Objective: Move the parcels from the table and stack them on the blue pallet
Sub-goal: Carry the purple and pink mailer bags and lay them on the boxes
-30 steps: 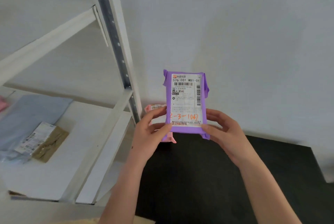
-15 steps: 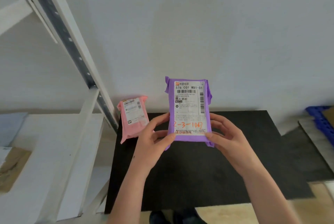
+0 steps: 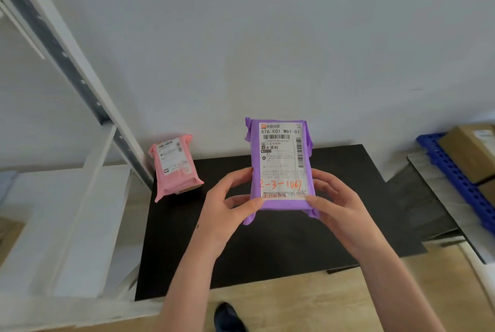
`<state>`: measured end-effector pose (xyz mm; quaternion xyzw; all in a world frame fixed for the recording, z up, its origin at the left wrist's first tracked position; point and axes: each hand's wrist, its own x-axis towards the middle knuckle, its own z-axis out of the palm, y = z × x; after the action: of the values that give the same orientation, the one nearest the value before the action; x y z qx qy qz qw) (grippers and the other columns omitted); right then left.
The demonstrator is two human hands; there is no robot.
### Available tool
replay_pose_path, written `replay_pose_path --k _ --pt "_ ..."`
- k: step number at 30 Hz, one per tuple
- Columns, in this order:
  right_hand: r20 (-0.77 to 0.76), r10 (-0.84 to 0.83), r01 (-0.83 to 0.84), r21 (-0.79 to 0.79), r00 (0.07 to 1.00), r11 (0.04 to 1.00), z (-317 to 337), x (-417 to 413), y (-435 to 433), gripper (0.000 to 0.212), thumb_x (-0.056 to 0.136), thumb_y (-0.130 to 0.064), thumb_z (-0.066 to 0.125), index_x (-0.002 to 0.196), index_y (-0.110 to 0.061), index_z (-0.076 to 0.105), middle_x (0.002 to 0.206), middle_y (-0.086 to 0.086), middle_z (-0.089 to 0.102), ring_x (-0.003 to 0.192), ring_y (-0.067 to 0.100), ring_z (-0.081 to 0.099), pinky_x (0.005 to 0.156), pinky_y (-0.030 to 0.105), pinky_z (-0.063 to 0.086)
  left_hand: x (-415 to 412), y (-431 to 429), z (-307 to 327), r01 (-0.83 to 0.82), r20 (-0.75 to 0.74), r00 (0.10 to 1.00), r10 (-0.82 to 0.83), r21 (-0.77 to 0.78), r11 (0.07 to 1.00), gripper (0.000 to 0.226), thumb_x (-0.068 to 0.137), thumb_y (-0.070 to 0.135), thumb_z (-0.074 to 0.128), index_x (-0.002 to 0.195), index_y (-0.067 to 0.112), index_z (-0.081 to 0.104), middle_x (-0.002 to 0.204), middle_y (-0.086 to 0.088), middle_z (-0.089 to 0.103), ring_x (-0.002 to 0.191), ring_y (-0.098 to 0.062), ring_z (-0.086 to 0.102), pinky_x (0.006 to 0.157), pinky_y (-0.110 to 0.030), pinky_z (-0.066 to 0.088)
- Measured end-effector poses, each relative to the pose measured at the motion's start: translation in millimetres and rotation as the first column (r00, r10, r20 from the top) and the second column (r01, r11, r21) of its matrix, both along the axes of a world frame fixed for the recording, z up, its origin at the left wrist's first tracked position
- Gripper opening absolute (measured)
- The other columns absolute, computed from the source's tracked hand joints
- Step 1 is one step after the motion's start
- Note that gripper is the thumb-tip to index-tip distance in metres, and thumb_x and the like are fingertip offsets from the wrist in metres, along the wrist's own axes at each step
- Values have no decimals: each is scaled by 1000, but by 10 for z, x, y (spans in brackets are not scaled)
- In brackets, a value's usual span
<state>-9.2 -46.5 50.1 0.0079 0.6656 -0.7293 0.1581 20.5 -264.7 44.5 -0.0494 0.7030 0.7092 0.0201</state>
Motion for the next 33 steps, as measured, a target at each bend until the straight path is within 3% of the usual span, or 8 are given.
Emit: replay_pose_path --k 8,14,23,28,33 --pt "32 -59 61 -45 998 997 -53 663 1011 51 68 -21 71 118 -23 61 104 0 70 101 20 69 74 32 59 442 969 -12 73 70 995 -73 1 997 55 73 12 77 121 30 56 115 14 64 98 -8 67 79 -28 56" --pt "67 -135 142 -107 989 984 -161 1300 1910 47 71 -7 67 117 -18 65 109 11 68 94 21 69 75 33 59 914 1844 -125 205 99 972 -212 78 976 58 70 13 81 120 33 56 112 16 65 93 -13 69 68 -22 55" --pt "80 -183 192 -129 980 973 -263 1999 2817 45 74 -8 69 113 -31 68 112 11 68 93 22 67 73 33 56 1376 2741 -172 305 93 944 -317 122 944 63 62 13 79 119 32 59 117 9 65 92 -21 68 66 -25 52" --pt "144 -294 318 -185 945 930 -401 2248 3163 48 74 -9 70 117 -28 64 117 14 66 102 28 66 76 32 56 1358 3137 -219 413 108 899 -424 112 904 64 62 13 79 120 29 59 119 8 64 95 -21 67 69 -26 52" --pt "168 -381 405 -149 909 902 -407 2316 3545 57 72 -3 74 123 -25 59 113 16 68 86 23 65 70 32 51 1165 3550 -288 548 116 823 -555 94 831 64 63 18 80 122 32 58 120 8 63 98 -20 66 73 -28 53"
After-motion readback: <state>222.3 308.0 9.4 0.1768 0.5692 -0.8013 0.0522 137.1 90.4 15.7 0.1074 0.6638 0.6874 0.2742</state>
